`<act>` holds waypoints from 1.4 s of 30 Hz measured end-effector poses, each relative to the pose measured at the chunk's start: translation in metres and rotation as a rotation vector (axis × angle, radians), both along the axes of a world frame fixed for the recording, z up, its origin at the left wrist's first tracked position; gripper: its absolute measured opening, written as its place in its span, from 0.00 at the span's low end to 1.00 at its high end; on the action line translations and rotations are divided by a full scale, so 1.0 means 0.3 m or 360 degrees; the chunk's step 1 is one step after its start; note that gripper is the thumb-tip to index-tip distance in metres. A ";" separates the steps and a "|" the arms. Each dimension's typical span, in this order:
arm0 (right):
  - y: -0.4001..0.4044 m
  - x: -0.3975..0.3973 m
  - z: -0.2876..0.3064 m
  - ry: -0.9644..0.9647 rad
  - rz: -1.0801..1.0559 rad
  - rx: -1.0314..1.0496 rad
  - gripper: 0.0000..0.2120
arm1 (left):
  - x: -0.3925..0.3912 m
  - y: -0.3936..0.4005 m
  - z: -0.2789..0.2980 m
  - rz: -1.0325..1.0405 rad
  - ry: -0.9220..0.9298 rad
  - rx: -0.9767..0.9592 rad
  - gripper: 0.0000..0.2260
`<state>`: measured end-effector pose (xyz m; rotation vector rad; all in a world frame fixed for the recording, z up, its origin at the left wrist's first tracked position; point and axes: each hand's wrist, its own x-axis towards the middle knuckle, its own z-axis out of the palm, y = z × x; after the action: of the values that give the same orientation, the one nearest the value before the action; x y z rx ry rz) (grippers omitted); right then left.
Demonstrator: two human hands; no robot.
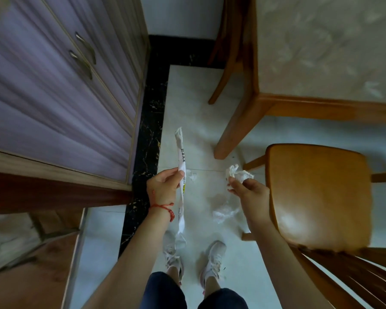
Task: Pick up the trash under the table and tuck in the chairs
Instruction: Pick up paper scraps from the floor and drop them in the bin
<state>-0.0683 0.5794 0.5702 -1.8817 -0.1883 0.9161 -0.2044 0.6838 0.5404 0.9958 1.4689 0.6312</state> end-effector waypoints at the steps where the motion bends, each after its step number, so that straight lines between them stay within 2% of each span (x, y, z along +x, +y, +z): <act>1: -0.004 -0.012 0.038 0.0005 -0.0001 0.0025 0.06 | -0.011 -0.004 0.040 -0.0003 -0.0009 0.0007 0.10; 6: -0.023 -0.076 0.205 0.0061 -0.0027 0.0160 0.07 | -0.077 -0.026 0.208 0.0017 -0.0046 0.0047 0.09; 9: -0.019 -0.115 0.267 0.0011 -0.0020 0.0197 0.10 | -0.112 -0.035 0.273 0.0036 -0.0046 0.0095 0.09; 12: -0.009 -0.140 0.301 -0.0075 0.0048 0.0209 0.16 | -0.147 -0.038 0.311 0.0068 -0.0016 0.0134 0.09; 21: -0.030 -0.160 0.332 -0.0111 0.0139 0.0278 0.15 | -0.253 -0.118 0.384 0.0233 0.0072 0.0225 0.08; 27: -0.095 -0.165 0.314 0.0035 0.0377 0.0228 0.11 | -0.289 -0.284 0.400 0.0531 0.0157 0.0275 0.08; 32: -0.152 -0.210 0.322 0.0128 0.0626 0.0295 0.10 | -0.320 -0.442 0.392 0.0838 0.0185 0.0197 0.10; 36: -0.209 -0.278 0.327 0.0068 0.0843 0.0262 0.10 | -0.378 -0.583 0.399 0.1002 0.0202 0.0157 0.11; 40: -0.274 -0.356 0.334 0.0114 0.0973 0.0271 0.02 | -0.459 -0.699 0.413 0.1179 0.0161 0.0159 0.10; 42: -0.308 -0.397 0.334 0.0124 0.1043 0.0293 0.04 | -0.502 -0.757 0.420 0.1257 0.0142 0.0174 0.10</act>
<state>-0.1876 0.4870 0.6702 -1.6232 -0.8477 1.3503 -0.3550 0.4568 0.6664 0.4943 1.9239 1.2482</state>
